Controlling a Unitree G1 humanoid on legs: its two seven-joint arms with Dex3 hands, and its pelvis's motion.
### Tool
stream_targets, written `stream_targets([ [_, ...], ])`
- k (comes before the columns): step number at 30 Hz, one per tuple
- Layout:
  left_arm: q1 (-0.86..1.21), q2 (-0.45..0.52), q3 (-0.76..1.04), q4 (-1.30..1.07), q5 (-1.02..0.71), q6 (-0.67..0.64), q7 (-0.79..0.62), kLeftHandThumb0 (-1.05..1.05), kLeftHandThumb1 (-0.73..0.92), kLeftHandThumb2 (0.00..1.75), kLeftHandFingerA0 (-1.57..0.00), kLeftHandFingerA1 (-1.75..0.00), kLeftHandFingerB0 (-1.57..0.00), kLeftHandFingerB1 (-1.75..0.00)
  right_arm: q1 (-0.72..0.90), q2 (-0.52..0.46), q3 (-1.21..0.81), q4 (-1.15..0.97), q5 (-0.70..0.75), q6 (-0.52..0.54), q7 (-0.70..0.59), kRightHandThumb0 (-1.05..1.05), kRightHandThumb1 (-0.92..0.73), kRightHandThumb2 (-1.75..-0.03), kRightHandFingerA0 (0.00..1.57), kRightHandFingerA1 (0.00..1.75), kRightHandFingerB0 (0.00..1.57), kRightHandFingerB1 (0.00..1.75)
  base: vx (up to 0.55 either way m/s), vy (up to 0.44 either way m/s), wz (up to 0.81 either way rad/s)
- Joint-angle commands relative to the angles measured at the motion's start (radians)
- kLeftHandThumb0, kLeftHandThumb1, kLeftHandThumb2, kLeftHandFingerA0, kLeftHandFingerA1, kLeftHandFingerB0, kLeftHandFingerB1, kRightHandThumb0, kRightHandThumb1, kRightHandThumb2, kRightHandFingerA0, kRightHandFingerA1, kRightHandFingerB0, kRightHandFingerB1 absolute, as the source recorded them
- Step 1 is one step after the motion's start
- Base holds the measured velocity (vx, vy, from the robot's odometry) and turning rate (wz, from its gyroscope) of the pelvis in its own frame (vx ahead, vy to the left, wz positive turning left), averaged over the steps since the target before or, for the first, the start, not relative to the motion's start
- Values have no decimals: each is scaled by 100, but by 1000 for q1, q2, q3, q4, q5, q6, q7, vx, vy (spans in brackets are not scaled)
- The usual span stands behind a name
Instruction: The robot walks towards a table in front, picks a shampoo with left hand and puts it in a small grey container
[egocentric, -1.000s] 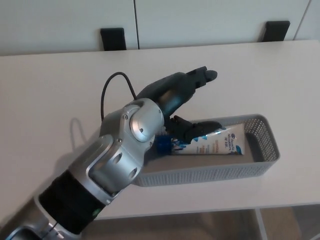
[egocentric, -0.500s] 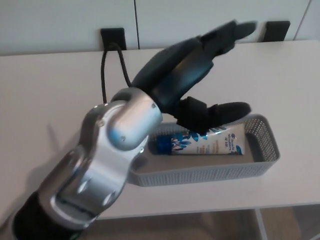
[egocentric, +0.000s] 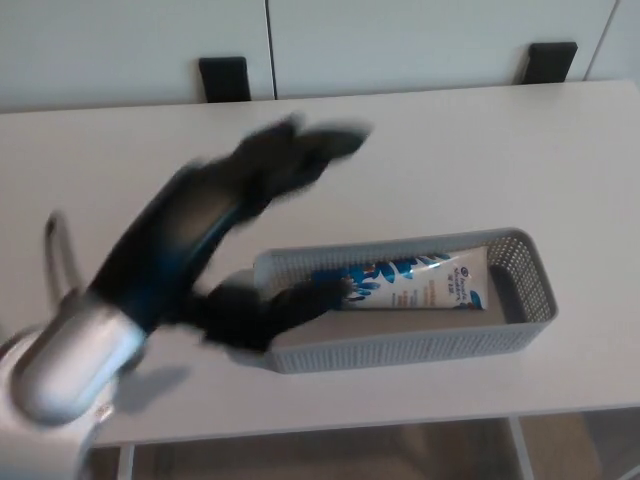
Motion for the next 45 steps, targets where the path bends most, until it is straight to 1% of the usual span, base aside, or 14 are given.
stream_targets([
  [1, 882, -41, 691, 183, -768, -386, -895, -74, 54, 57, -51, -36, -60, -37, 32, -11, 14, 22, -17, 25, -9, -26, -68, -60, 63, 43, 49, 38, 0, 0, 0],
  [3, 898, -23, 691, 202, -744, -431, -927, -74, 53, 57, -55, -38, -62, -39, 38, -12, 7, 24, -10, 24, -10, -26, -68, -60, 64, 43, 50, 38, 0, 0, 0],
  [4, 914, 5, 717, 225, -733, -426, -959, -83, 46, 81, -55, -46, -66, -48, 44, -11, 2, 25, -6, 24, -16, -28, -68, -60, 63, 43, 51, 38, 0, 0, 0],
  [7, 932, 54, 752, 256, -727, -408, -1013, -66, 44, 57, -64, -42, -65, -40, 64, -10, -5, 28, 0, 18, -21, -27, -68, -60, 63, 43, 51, 38, 0, 0, 0],
  [19, 893, 269, 762, 448, -604, -527, -1184, -62, 36, 72, -68, -53, -65, -50, 84, -28, -11, 34, 2, 9, -21, -26, -69, -61, 62, 42, 51, 38, 0, 0, 0],
  [22, 858, 347, 713, 589, -494, -546, -1127, -50, 46, 55, -67, -43, -69, -42, 79, -37, -9, 31, 1, 8, -11, -26, -68, -61, 62, 43, 51, 38, 0, 0, 0],
  [28, 709, 392, 472, 861, -106, -677, -627, -60, 52, 57, -65, -42, -57, -38, 54, -21, 24, 32, -31, 22, -21, -26, -69, -61, 62, 43, 50, 38, 0, 0, 0],
  [29, 598, 409, 277, 1052, 157, -731, -310, -76, 66, 58, -44, -47, -33, -34, 50, -20, 40, 30, -45, 25, -23, -26, -70, -61, 63, 43, 50, 38, 0, 0, 0],
  [31, 579, 419, 194, 1115, 249, -717, -184, -74, 68, 58, -40, -47, -28, -33, 47, -16, 50, 30, -53, 27, -23, -25, -70, -61, 63, 43, 51, 38, 0, 0, 0],
  [32, 522, 428, 84, 1186, 355, -664, -80, -71, 55, 86, -24, -51, -19, -45, 45, -13, 54, 35, -58, 30, -28, -26, -69, -61, 63, 43, 51, 38, 0, 0, 0],
  [33, 442, 410, -11, 1297, 412, -602, -17, -57, 65, 60, -24, -42, -21, -34, 42, -12, 57, 39, -60, 33, -29, -26, -69, -61, 63, 43, 50, 38, 0, 0, 0],
  [36, 294, 321, -105, 1551, 396, -602, 8, -52, 60, 58, -49, -61, -27, -41, 42, -16, 57, 38, -56, 32, -24, -27, -70, -61, 62, 43, 49, 38, 0, 0, 0],
  [44, 71, 265, -70, 1720, 255, -530, 97, -47, 65, 58, -49, -59, -42, -47, 7, -22, 68, 33, -52, 40, -16, -26, -69, -61, 62, 43, 50, 38, 0, 0, 0],
  [45, 47, 253, -33, 1723, 213, -501, 122, -47, 65, 59, -55, -91, -49, -52, -1, -17, 68, 32, -51, 43, -20, -27, -69, -61, 63, 43, 50, 38, 0, 0, 0],
])
